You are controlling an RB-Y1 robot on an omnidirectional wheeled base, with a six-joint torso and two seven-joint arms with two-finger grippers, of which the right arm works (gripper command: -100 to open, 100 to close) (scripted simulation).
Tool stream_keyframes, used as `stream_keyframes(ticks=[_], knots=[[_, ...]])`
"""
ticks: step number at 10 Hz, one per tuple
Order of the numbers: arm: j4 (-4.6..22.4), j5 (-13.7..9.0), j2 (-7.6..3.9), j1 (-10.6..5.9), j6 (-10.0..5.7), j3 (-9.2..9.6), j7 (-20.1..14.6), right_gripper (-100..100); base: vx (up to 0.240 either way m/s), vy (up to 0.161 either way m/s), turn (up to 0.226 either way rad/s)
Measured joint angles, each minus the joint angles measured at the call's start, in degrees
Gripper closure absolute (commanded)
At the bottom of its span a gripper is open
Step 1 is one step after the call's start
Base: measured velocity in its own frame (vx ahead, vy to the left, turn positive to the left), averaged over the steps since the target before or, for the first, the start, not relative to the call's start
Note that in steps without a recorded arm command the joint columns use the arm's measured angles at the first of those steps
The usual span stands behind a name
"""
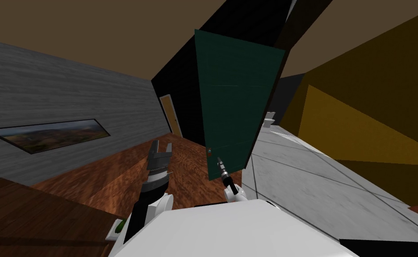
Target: Push the door open
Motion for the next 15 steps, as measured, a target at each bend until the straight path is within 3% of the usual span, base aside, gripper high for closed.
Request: stream_keyframes(ticks=[4, 5, 7, 10, 13, 15], knots=[[0.3, 0.2, 0.68, -0.31, -0.03, -0.15, -0.1, -100, -0.013, 0.052, -0.008], [-0.1, 0.2, 0.08, -0.17, 0.22, -0.13, -0.2, -100, 0.148, -0.096, 0.004], [1.5, 0.0, -0.95, -0.89, -0.66, -0.36, -0.2, -100, 0.162, -0.075, 0.019], [2.5, -0.2, -2.83, -1.47, -1.19, -0.72, -0.1, -100, 0.176, 0.028, 0.013], [0.6, -0.1, -3.22, -0.41, -0.3, -0.76, 0.0, -100, 0.136, 0.109, 0.031], [0.0, -0.2, -2.36, -0.17, 0.01, -0.92, 0.1, -100, 0.171, 0.125, 0.034]])
